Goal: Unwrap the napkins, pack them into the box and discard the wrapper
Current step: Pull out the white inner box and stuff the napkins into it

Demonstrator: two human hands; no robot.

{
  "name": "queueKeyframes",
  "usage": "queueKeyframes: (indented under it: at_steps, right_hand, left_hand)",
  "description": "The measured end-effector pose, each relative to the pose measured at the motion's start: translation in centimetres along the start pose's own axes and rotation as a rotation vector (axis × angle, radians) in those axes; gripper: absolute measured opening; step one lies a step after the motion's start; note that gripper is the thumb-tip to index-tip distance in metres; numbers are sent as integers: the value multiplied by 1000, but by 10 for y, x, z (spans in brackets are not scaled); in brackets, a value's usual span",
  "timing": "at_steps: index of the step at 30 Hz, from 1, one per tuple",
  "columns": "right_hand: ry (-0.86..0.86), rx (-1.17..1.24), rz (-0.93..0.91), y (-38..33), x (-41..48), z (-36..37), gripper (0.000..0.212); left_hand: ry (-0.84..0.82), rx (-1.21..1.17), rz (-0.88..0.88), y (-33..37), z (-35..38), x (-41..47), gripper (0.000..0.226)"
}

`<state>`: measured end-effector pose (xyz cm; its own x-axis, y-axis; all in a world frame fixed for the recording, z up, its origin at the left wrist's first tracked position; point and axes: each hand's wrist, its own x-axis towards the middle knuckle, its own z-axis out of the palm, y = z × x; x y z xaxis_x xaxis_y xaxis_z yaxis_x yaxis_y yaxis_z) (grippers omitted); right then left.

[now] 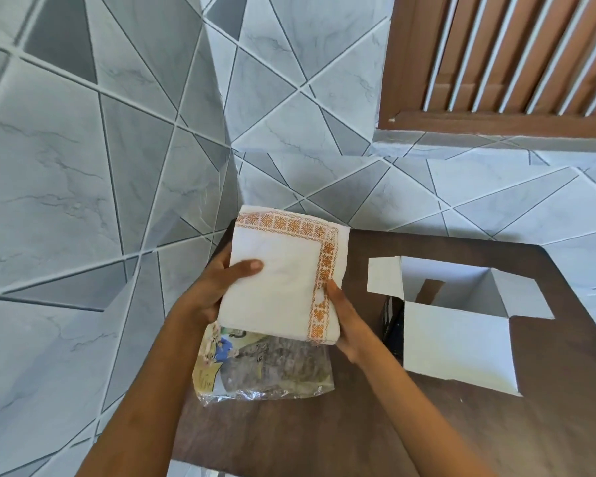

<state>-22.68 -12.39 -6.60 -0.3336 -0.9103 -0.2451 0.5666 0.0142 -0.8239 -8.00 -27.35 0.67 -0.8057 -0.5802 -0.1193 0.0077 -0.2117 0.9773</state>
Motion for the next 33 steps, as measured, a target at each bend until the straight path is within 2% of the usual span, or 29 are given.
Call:
queueKeyframes:
  at_steps: [2,5,7,9,11,13,14,15,16,17,19,25,28,30,33]
  right_hand:
    - [-78,26,-57,-12,-2,3,91]
    - [-98,72,-112,-26,2,3,95]
    - [-91,142,-94,-32,2,4,85]
    - [-78,239,1,-32,-1,7,68]
    - [-58,225,42,-28,-7,11,56]
    - [-116,408,121,-28,-7,-1,59]
    - [-35,527,128,-34,-12,-3,58]
    - [-11,547,80,-40,-19,-3,47]
    - [46,443,26,-45,-20,-5,42]
    - [87,338,-42,-53,-21,-8,55]
    - [22,269,-87,-67,-24,-19,75]
    - [13,-113,-306,-115,-56,-40,78]
    - [-5,-150,-306,-137,-75,-45,72]
    - [14,-193,-313,-149,-84,-49,67]
    - [144,-317,-392,-165,-94,-63,36]
  left_hand:
    - [-15,-43,6,9,0,-1,95]
    - [-21,-112,11,16,0,-1,95]
    - [-31,-151,18,22,5,-3,93]
    - [-77,-183,31,30,12,-3,90]
    - [-123,-206,27,37,23,-2,86]
    - [-144,-186,8,41,32,2,82]
    - [-147,-157,-1,42,34,4,81]
    - [-141,-125,-7,43,36,6,83]
    - [-125,-97,-16,42,37,7,87]
    - [-104,-71,-24,41,38,9,90]
    - [-52,-41,-14,38,39,11,85]
    - [-36,-39,66,42,69,21,74]
    - [-37,-16,104,51,95,28,70]
    - [-25,35,145,56,117,33,57]
    - [4,35,194,56,149,40,39]
